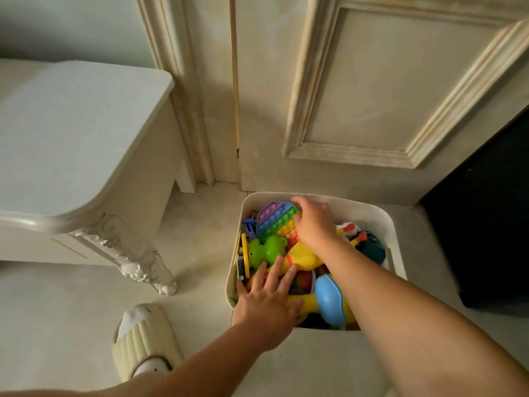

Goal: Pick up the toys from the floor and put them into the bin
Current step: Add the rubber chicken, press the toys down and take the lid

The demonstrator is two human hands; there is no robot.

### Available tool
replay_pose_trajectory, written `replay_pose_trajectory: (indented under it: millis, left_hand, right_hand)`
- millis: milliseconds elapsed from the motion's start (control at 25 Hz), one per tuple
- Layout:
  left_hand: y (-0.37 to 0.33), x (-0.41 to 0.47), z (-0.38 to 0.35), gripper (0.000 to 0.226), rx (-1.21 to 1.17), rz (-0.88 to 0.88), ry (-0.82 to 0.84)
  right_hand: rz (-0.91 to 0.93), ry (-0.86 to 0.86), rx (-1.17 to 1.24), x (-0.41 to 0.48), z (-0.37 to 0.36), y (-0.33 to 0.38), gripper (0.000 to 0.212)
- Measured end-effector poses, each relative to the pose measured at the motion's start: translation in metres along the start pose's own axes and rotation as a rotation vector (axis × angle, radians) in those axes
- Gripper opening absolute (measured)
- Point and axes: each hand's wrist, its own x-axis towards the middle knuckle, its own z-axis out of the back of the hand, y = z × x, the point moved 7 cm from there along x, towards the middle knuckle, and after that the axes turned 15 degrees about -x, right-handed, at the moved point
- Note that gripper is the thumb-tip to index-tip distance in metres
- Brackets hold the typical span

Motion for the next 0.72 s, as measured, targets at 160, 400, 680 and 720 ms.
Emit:
replay_pose_trajectory:
  millis: [160,400,680,720]
  left_hand:
    - [0.003,0.005,0.005,0.067,-0.008,0.008,-0.041]
    - [0.002,0.004,0.004,0.067,-0.011,-0.002,-0.041]
    - [0.001,0.005,0.003,0.065,-0.024,0.001,-0.019]
    - [0.001,0.006,0.002,0.065,-0.021,0.006,-0.012]
  right_hand:
    - [-0.230,-0.187,0.431,0.003,0.019,-0.017,0.031]
    - [-0.485,-0.093,0.638,0.010,0.014,-0.044,0.036]
    - [0.070,-0.031,-0.397,-0.033,-0.029,0.032,0.054]
    - [0.075,0.054,-0.412,-0.035,-0.040,0.032,0.054]
